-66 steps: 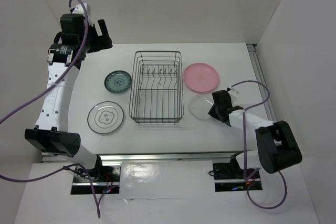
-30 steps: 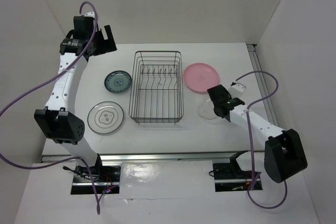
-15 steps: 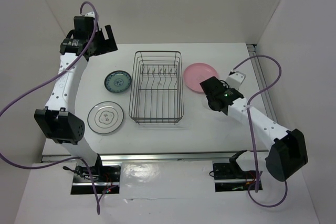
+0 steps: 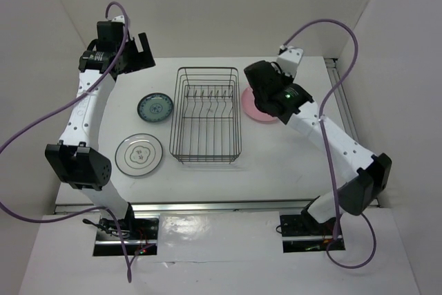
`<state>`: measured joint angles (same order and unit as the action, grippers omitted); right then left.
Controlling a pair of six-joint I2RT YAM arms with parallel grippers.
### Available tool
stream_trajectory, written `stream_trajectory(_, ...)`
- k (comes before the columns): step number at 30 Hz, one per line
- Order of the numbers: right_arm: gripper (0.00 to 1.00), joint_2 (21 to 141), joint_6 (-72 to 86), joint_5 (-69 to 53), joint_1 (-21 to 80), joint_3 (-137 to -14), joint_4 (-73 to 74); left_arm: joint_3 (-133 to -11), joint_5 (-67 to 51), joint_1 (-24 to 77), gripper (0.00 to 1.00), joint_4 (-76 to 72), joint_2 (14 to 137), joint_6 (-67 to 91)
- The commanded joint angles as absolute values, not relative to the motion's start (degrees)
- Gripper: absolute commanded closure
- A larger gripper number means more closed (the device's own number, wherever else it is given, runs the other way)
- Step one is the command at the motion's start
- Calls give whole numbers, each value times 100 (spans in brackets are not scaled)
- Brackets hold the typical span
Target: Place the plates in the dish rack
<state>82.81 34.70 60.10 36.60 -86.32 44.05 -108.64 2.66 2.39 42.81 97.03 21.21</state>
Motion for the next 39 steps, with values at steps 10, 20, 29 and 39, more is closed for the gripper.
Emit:
stream_trajectory(10, 100, 10414, 2637, 6627, 4499, -11038, 4474, -11372, 335, -307, 0, 4658, 9844, 2760)
stream_trajectory(20, 100, 11864, 2514, 6407, 4790, -12515, 4623, -11373, 123, -817, 0, 4658, 9949, 2892)
stream_trajectory(29, 100, 12691, 2435, 6398, 4904, -13552, 4693, -11373, -70, -1274, 0, 4658, 10134, 2944)
stream_trajectory(39, 100, 12937, 2575, 6574, 5150, -13561, 4588, -11268, -185, -1274, 0, 4605, 10134, 2944)
